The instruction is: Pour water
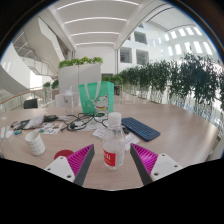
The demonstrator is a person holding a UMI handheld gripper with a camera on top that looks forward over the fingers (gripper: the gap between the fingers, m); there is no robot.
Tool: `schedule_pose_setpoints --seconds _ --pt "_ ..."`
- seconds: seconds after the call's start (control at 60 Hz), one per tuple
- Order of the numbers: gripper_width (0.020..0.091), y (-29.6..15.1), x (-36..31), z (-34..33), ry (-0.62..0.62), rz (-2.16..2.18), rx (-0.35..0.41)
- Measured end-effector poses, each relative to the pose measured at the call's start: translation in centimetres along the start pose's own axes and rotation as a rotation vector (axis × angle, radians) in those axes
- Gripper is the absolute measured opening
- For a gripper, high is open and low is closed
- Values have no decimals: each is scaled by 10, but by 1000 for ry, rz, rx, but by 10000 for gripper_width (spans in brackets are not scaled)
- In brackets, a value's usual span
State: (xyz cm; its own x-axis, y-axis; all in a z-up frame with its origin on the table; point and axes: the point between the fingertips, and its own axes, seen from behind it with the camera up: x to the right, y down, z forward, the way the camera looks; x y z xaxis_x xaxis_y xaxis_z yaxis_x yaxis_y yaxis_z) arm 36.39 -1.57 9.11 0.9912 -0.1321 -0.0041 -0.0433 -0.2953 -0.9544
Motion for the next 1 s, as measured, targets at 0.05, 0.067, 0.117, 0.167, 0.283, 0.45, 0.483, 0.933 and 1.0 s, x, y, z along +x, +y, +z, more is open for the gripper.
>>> schedule_pose_setpoints --seconds 0.05,0.067,0.117,0.167,0.283,0.45,0.483,0.933,1.0 --pt "809 4 5 24 -4 2 -6" --pt "808 5 5 26 -7 1 -8" --pt "805 3 9 45 -3 3 5" --pt "788 3 8 61 -12 8 15" --pt "527 -1 6 81 -36 -11 43" --pt "461 -2 15 81 19 23 60" --pt "435 -2 12 85 35 20 49" --pt "338 -153 -85 31 115 -563 56" --pt "338 -153 -132 45 132 -831 62"
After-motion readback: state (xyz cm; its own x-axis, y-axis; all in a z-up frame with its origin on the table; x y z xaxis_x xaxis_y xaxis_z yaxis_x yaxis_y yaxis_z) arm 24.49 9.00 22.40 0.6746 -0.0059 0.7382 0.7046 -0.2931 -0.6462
